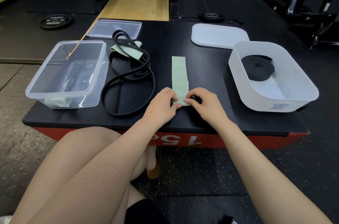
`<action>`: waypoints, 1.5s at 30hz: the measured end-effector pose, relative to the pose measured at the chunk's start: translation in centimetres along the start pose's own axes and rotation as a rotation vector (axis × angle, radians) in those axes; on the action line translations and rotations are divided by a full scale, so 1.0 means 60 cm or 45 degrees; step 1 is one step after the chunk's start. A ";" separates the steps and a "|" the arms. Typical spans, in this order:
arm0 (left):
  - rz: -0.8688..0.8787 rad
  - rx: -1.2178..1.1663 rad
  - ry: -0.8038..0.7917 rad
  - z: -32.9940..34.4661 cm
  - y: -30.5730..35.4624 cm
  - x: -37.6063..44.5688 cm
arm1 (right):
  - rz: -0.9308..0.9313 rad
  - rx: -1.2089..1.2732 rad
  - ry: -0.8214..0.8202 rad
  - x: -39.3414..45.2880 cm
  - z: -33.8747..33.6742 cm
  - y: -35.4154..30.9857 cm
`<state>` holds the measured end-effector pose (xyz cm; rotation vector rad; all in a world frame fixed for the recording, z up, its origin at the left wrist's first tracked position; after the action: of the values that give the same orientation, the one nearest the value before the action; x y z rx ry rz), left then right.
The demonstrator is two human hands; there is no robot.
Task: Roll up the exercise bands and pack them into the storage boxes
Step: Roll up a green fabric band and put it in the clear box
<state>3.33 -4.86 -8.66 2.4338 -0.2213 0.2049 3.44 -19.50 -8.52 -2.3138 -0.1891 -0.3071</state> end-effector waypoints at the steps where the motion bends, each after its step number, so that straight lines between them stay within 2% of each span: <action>1: -0.011 0.000 0.006 0.000 0.000 0.002 | -0.015 -0.006 -0.007 -0.002 -0.001 0.000; 15: 0.024 -0.009 0.037 -0.006 0.004 0.019 | -0.019 -0.033 -0.014 0.017 0.005 0.006; 19: -0.026 0.014 0.026 -0.002 0.000 0.026 | -0.061 -0.071 -0.011 0.013 0.007 0.003; 23: 0.032 0.099 -0.054 0.001 -0.001 0.027 | -0.021 -0.081 -0.001 0.016 0.007 0.003; 37: 0.079 0.155 -0.139 -0.006 0.016 -0.019 | -0.050 -0.121 -0.289 -0.014 -0.016 -0.008; 45: 0.188 0.225 -0.192 -0.006 0.023 -0.021 | -0.116 -0.102 -0.254 -0.013 -0.010 -0.006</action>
<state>1.77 -5.52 -7.83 2.6127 -0.4684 0.1093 2.52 -19.73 -8.06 -2.4184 -0.3888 -0.1305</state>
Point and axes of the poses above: each hand's wrist, its own x-axis towards the middle knuckle, its own z-axis out of the palm, y = z × x, the point moved 5 cm from there along x, towards the middle knuckle, and after that the axes turned 9 degrees about y, right-handed, at the moved point
